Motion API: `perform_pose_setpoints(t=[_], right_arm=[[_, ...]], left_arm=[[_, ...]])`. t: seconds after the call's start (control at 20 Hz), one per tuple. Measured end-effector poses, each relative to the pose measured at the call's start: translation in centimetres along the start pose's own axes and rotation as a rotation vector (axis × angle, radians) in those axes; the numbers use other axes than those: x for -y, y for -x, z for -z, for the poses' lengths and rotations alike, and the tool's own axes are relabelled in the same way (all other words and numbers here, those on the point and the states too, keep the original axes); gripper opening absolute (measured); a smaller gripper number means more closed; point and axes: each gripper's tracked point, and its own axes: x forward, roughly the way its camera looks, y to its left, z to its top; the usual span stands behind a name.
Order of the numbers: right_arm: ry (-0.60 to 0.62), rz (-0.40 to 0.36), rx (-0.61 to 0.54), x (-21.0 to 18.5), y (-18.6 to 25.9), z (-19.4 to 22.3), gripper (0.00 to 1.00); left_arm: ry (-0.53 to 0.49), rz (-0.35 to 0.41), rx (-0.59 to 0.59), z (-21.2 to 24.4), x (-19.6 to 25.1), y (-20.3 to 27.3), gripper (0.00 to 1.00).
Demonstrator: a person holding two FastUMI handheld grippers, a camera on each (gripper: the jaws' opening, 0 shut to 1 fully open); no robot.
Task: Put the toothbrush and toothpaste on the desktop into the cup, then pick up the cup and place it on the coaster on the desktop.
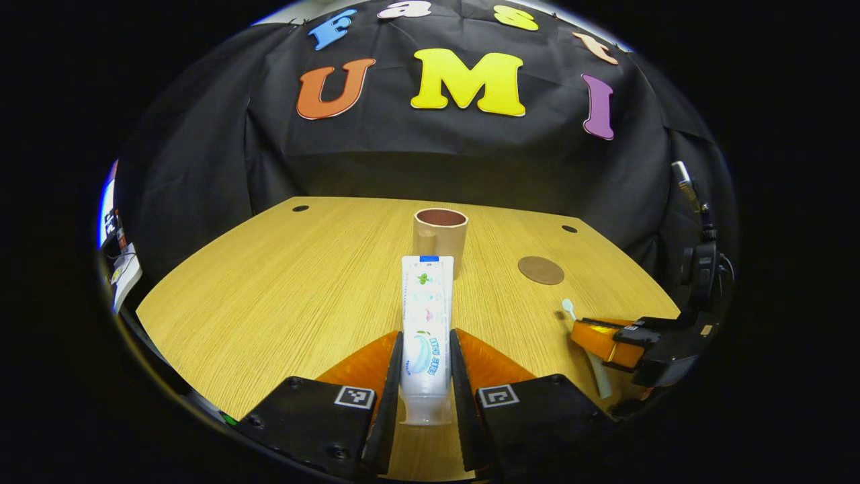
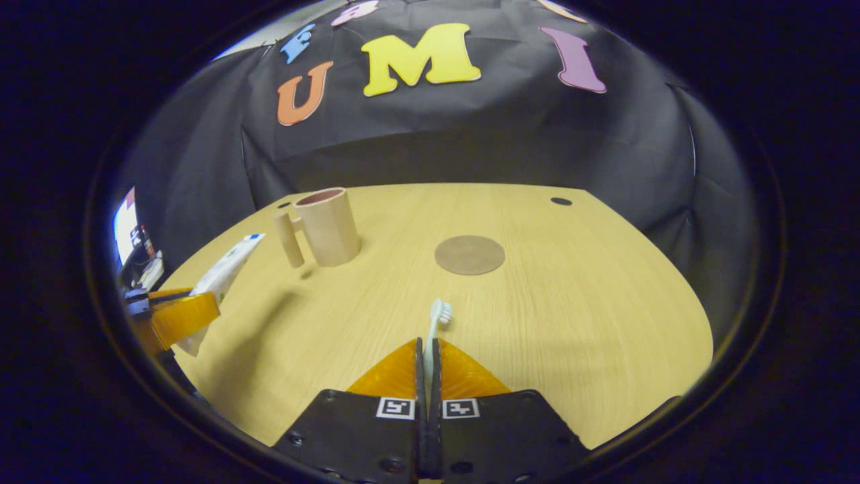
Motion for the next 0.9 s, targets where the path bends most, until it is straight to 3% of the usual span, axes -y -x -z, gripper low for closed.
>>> perform_pose_setpoints(t=[0.1, 0.15, 0.2, 0.25, 0.3, 0.65, 0.9], right_arm=[[-0.011, -0.014, 0.066, -0.4, 1.8, -1.8, 0.0], [-0.016, -0.017, 0.104, -0.5, 2.9, -2.8, 0.0], [-0.015, -0.018, 0.149, -0.6, 4.2, -4.1, 0.01], [-0.006, -0.017, 0.194, -0.7, 5.5, -5.1, 0.0], [0.005, -0.013, 0.236, -0.7, 6.9, -6.3, 0.0], [0.045, 0.031, 0.485, -0.5, 15.9, -11.5, 0.0], [0.06, 0.023, 0.512, -1.0, 17.5, -11.7, 0.0]], left_arm=[[0.017, 0.005, 0.023, -0.7, 0.0, 0.2, 0.42], [0.024, 0.008, 0.034, -1.0, 0.0, 0.3, 0.46], [0.029, 0.01, 0.049, -1.4, 0.1, 0.6, 0.43], [0.032, 0.011, 0.068, -1.9, 0.1, 0.9, 0.48], [0.036, 0.012, 0.093, -2.5, 0.0, 1.2, 0.43], [0.023, 0.021, 0.209, -5.8, 0.7, 4.7, 0.43], [0.038, 0.038, 0.249, -7.3, 0.8, 4.8, 0.43]])
